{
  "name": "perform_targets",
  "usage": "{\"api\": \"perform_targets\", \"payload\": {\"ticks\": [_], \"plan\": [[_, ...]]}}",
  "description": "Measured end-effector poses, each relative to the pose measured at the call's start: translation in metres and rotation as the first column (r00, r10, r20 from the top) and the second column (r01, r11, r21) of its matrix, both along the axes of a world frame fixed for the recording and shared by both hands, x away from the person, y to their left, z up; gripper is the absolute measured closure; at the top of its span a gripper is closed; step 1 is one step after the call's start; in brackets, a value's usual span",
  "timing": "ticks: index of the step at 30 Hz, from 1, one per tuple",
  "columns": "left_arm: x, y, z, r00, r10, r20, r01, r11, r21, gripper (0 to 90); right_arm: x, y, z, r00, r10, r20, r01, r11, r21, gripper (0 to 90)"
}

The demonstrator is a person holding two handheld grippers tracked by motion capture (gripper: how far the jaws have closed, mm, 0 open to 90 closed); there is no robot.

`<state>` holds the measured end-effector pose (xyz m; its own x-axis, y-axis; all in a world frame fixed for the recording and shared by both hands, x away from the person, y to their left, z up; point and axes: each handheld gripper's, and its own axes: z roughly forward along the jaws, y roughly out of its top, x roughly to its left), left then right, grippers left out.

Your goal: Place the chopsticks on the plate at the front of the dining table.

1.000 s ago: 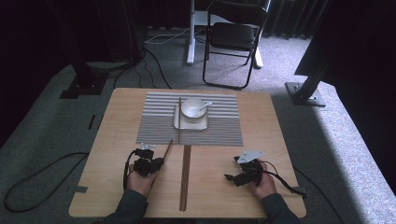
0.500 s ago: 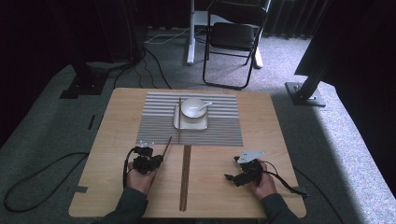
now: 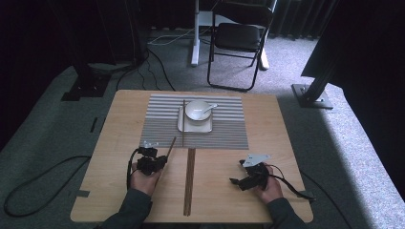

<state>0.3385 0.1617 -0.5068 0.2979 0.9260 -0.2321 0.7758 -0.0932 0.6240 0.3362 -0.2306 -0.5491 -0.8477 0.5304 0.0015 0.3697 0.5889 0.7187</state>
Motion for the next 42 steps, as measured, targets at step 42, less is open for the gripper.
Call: {"api": "perform_targets", "payload": {"ticks": [42], "plan": [[0.019, -0.001, 0.006, 0.9996, 0.027, 0.01, -0.027, 0.9995, -0.017, 84.6, 0.0, 0.0, 0.0, 1.0, 0.0, 0.0, 0.0, 1.0, -0.001, 11.6]]}}
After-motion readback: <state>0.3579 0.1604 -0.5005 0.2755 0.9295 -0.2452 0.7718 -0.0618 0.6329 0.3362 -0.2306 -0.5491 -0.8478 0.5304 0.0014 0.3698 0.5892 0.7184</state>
